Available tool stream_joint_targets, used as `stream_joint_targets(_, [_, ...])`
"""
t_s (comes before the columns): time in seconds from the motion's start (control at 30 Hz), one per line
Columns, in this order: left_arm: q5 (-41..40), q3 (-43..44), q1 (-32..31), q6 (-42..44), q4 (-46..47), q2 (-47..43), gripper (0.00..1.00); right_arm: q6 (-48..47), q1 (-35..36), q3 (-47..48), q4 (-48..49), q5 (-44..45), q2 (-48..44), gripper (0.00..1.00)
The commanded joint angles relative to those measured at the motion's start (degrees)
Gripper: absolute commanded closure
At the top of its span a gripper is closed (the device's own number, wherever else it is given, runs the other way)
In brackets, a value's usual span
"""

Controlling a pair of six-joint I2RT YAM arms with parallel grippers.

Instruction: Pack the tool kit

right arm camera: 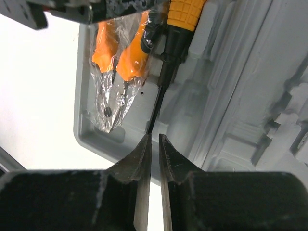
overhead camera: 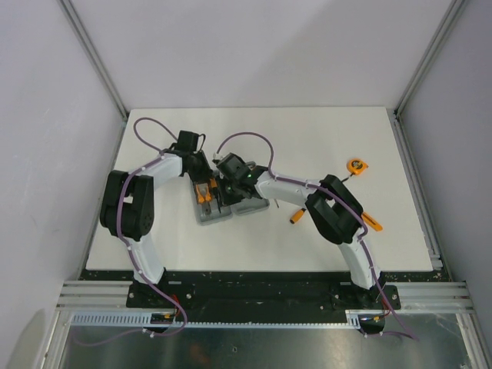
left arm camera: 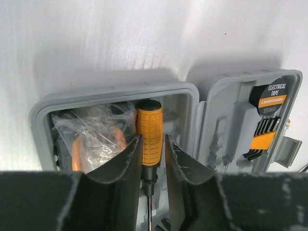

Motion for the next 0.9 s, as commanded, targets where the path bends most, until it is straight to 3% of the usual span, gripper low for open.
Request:
stream_joint_targets(0.0, [-1.21,-0.30,-0.52,-0.44,-0.36,0.59,0.71,-1.05,0.41,2.96,-0.94,0.32,1.34,0.86])
stream_joint_targets(0.37, [-2.07,-0.25,-0.51,-0.22,-0.83,0.78,0.72,-1.87,1.29,4.31,-2.32,0.19,2.65,0.84])
stream_joint_targets(0.87, [-3.17,0.06,-0.47,-0.13,-1.51,0.93,0.73,-1.69,1.74,1.76,0.27,8.86,-2.88,0.83])
